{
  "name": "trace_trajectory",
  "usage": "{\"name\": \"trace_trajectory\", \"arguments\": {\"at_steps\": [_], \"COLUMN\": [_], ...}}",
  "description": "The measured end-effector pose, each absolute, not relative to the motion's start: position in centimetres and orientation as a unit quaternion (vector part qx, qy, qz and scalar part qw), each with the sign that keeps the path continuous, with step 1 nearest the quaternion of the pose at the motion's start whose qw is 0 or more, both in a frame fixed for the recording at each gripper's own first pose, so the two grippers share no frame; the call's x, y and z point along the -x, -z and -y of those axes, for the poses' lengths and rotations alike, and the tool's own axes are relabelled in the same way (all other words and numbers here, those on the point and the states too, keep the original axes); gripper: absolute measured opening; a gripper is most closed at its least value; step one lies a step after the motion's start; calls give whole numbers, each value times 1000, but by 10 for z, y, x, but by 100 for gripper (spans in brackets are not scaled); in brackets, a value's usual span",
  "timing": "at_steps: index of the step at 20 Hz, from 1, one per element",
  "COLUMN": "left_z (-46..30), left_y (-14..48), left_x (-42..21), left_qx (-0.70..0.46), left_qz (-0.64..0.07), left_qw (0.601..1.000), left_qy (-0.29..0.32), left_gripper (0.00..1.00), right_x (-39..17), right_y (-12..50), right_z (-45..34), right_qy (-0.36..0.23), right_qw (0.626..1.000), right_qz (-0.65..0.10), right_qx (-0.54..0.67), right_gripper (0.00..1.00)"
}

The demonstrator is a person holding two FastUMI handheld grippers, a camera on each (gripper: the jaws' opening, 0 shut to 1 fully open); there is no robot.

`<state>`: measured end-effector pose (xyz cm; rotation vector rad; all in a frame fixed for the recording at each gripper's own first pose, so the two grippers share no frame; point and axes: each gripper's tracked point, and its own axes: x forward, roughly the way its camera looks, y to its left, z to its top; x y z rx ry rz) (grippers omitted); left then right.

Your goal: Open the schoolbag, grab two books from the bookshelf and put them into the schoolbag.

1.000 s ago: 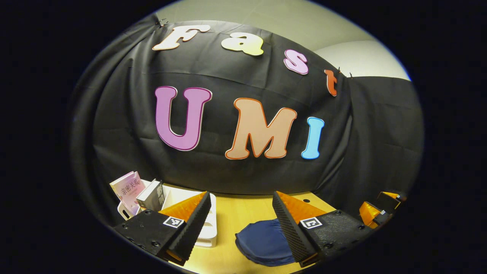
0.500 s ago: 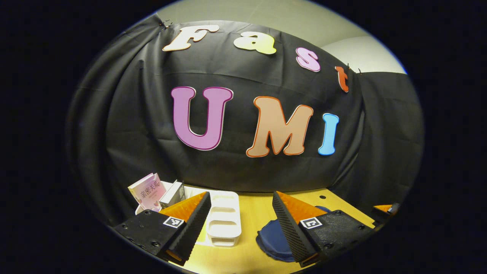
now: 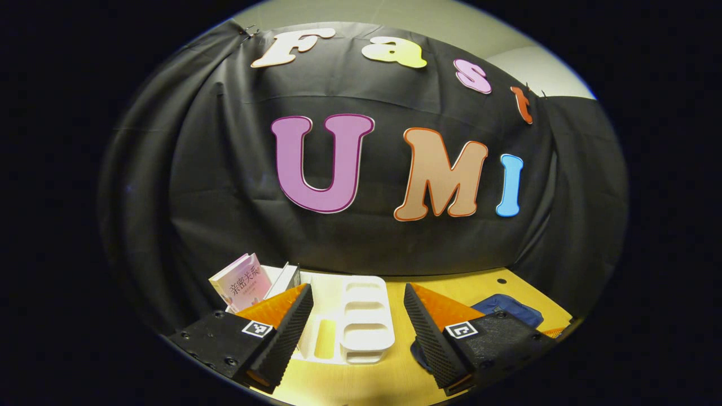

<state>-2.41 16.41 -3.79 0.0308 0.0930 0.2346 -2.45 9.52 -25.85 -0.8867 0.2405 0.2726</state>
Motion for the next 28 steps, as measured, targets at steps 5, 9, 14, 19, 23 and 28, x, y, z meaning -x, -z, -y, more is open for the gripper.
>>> {"name": "trace_trajectory", "arguments": {"at_steps": [5,9,14,19,23,28], "left_z": [-184,-193,-194,-186,-179,-170], "left_y": [47,48,47,49,48,51], "left_x": [25,24,25,20,15,13], "left_qx": [-18,-30,-41,-37,-37,-40], "left_qz": [-57,-64,-64,-67,-64,-65], "left_qw": [990,989,989,990,991,991], "left_qy": [-127,-129,-126,-115,-112,-110], "left_gripper": [94,95,92,94,94,94], "right_x": [21,16,-7,-32,-59,-93], "right_y": [292,308,312,313,322,339], "right_z": [-101,-104,-104,-110,-118,-121], "right_qy": [-128,-125,-115,-109,-112,-112], "right_qw": [857,839,828,837,833,835], "right_qz": [-115,-114,-95,-89,-86,-98], "right_qx": [485,518,540,529,534,530], "right_gripper": [90,97,97,97,97,88]}}
